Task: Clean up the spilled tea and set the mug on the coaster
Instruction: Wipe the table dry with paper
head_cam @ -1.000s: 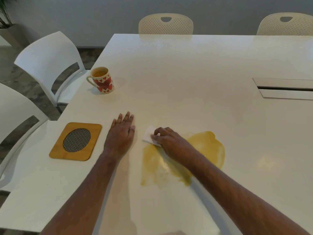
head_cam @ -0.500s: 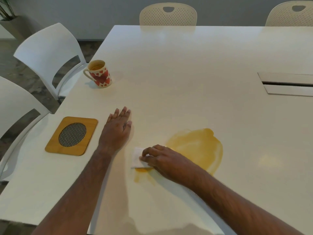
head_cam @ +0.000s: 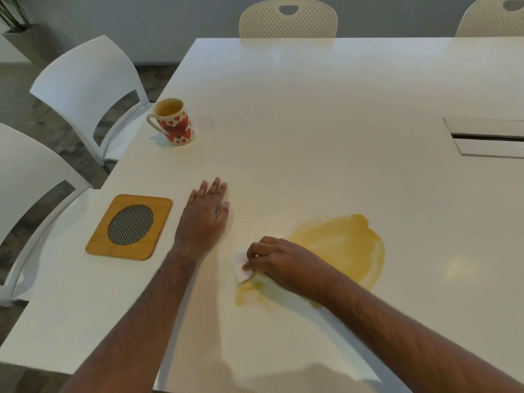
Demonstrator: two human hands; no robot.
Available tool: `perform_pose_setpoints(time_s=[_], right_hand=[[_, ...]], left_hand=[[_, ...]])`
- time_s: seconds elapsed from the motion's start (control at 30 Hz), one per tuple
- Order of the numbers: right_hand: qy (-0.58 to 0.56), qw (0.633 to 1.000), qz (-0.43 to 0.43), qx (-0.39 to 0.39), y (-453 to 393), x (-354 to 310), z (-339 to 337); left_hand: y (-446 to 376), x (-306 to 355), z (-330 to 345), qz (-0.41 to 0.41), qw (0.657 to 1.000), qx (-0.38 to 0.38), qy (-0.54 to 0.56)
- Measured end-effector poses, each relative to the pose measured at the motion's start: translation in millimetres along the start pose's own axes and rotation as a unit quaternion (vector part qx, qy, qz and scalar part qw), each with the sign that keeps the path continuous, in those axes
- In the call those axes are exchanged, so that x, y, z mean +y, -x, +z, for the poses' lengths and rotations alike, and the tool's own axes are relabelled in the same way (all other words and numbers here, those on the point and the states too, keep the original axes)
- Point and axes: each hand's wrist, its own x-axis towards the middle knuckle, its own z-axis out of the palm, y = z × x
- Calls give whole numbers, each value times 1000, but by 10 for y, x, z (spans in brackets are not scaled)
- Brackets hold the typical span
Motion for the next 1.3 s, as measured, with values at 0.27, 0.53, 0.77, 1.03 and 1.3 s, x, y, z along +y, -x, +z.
perform_pose_setpoints(time_s=[0.27,0.53,0.77,1.03,1.3], right_hand=[[26,989,127,73,-267,387,-127],[7,999,40,23,-118,-318,122],[42,999,20,-27,35,-491,227],[117,971,173,114,34,270,-8],[151,953,227,135,39,193,-17]], left_hand=[[-8,-2,15,-3,1000,0,-4],[-15,-17,29,3,1000,-7,-14],[-4,-49,57,10,999,-14,-33],[-21,-58,50,8,999,-21,-25],[-9,-53,41,11,1000,-21,-16]])
